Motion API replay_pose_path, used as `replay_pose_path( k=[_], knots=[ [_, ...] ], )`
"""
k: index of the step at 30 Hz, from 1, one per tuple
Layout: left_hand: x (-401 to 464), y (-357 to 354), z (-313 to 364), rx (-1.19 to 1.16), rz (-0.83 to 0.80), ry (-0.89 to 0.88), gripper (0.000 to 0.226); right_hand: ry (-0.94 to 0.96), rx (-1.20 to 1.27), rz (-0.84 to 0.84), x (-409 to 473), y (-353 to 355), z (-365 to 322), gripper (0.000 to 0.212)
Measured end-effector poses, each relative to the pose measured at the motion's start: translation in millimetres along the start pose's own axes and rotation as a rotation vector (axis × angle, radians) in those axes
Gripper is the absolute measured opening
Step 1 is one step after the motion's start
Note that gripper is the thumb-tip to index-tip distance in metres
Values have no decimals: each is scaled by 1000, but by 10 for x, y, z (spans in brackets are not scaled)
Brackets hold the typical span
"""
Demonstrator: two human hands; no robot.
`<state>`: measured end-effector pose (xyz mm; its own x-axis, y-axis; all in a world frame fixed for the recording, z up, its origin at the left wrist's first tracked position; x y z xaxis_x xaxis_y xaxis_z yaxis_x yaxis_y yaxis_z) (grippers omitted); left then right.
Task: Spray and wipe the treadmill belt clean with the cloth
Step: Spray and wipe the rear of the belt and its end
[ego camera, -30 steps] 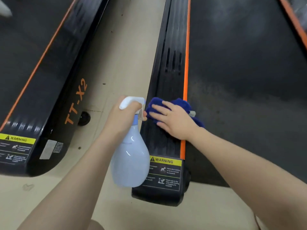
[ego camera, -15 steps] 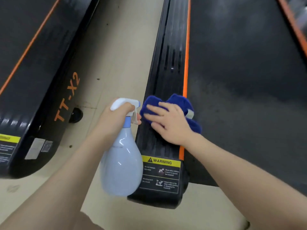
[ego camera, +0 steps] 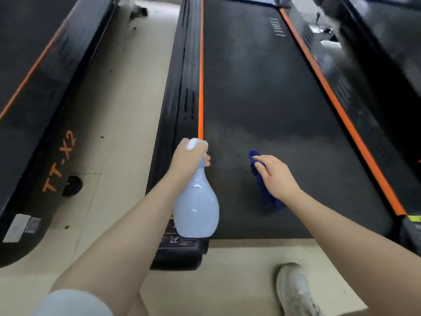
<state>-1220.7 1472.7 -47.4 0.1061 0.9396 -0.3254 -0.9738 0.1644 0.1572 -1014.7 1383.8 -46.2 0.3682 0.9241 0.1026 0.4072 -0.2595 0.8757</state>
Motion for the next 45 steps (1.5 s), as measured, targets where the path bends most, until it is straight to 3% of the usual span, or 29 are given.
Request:
replay_pose_path(
  k=[8,14,20,22,24,27,29,32,35,38,40,42,45],
  knots=[
    [84,-702,-114,47,156,51,14,-21,-38,-54,329,-24,616,38],
    [117,-1411,-54,15,57,82,21,-81,31,-1,628,63,1154,39],
    [367,-1121,93,38,315,-27,21,49,75,-10,1244,-140,1124,40],
    [430,-873,102,42,393,-26,22,175,23,-21,1434,-309,845,40],
    [468,-668,169,92,426,-99,23,443,-29,-76,1437,-595,355,41],
    [494,-409,176,133,510,-151,23,891,-156,-300,1016,-1152,-238,46],
    [539,-297,107,126,546,-139,35,1033,-232,-300,1035,-1283,-325,50],
    [634,-217,-3,96,554,-136,45,875,-340,-168,1774,-1327,-257,48],
    [738,-238,-29,58,505,-144,40,700,-405,-96,2203,-1341,-249,46],
    [796,-278,-70,9,437,-117,27,921,-310,-3,1681,-1332,-364,48],
    [827,-286,-164,-29,396,-40,20,1047,-204,-70,1409,-1290,-343,44],
    [835,-312,-256,-67,373,25,31,1085,-241,-160,1591,-1347,-354,47],
    [827,-306,-311,-109,367,62,36,739,-392,-114,2362,-1397,-300,50]
  ],
)
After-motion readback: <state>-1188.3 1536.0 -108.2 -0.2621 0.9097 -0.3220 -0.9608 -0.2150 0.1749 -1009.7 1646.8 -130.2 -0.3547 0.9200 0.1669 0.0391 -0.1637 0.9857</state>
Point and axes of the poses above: each hand's wrist, its own x-axis towards the middle knuckle, its own y-axis out of the back of the hand, z = x × y, the point moved 9 cm from there along x, towards the middle knuckle, and after that the axes turned 10 degrees about z, right-handed, at the moved point
